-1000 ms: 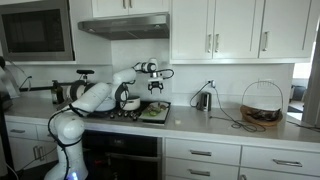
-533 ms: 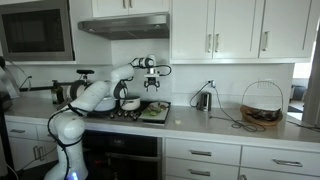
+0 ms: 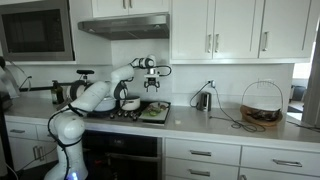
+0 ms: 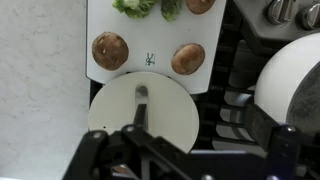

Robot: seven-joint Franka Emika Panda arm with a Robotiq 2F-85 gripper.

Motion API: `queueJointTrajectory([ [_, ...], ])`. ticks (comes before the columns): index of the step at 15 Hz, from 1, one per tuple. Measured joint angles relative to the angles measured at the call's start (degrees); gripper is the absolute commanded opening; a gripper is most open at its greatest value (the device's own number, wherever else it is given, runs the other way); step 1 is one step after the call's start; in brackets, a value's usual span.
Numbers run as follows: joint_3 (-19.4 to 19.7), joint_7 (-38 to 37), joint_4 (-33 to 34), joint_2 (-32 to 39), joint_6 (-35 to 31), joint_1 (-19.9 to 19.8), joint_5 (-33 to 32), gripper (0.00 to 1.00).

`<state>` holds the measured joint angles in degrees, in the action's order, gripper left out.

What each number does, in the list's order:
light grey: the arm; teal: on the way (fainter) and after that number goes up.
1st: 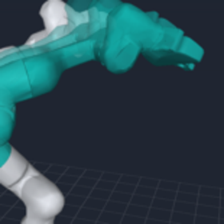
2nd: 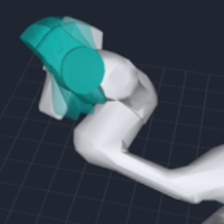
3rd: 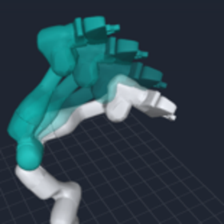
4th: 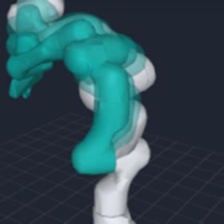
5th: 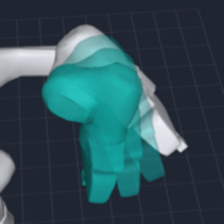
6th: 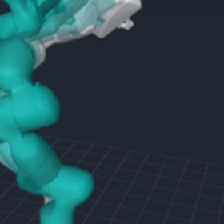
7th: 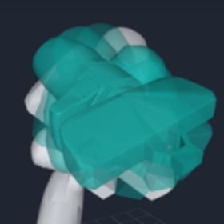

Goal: Take the lid off the cream white pot and put it on the chopping board

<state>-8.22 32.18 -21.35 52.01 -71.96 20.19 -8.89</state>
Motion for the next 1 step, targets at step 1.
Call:
queueJointTrajectory([
  [1,0.0,0.0,0.1,0.0,0.0,0.0,0.0,1.00],
])
